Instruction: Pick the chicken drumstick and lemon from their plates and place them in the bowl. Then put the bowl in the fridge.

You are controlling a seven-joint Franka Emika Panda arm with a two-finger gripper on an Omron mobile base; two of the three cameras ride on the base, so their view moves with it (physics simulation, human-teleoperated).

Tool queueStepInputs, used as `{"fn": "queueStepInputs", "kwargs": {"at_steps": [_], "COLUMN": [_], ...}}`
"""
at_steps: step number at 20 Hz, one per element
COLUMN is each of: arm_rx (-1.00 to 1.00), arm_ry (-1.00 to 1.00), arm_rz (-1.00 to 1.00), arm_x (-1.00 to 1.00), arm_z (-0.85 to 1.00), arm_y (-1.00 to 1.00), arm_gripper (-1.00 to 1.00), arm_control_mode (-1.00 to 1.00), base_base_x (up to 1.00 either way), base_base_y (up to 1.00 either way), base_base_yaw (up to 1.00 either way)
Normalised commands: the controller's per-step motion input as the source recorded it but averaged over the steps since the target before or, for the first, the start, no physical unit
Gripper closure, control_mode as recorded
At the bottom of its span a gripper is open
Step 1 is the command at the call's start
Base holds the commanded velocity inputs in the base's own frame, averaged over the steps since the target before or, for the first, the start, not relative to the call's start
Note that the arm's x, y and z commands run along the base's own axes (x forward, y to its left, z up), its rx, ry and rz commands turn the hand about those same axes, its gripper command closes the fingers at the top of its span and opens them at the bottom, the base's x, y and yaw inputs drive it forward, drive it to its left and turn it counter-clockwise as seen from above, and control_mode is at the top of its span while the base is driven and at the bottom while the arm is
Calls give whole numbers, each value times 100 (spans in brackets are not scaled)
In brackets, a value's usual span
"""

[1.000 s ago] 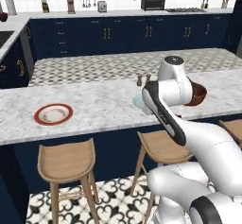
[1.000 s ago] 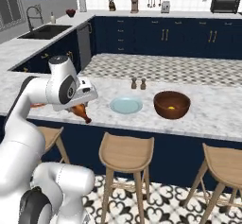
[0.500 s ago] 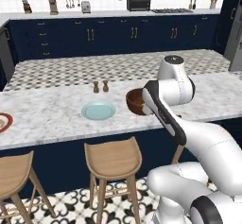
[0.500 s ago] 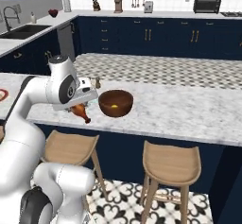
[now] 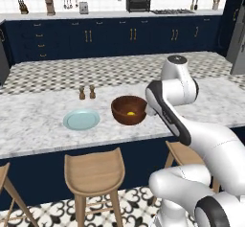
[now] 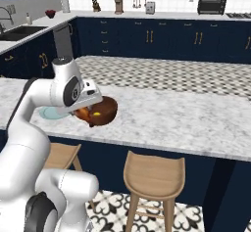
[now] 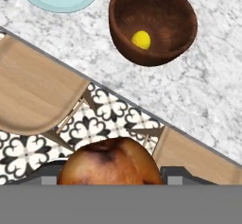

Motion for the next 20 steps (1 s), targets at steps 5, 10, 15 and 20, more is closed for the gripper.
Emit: {"fn": "queueStepInputs", "kwargs": {"at_steps": [5,10,15,20], "arm_rx": [0,0,0,-1], "arm_ry": [0,0,0,6], "arm_rz": [0,0,0,3], "arm_x": [0,0,17,94], "arm_z": [0,0,0,0], "arm_y": [0,0,0,8], "arm_gripper": [100,100,100,100], "arm_control_mode": [100,100,-100,-100], "base_base_x": [80,38,3,0], "base_base_y": [18,6,0,0], "base_base_yaw": [0,0,0,0]}}
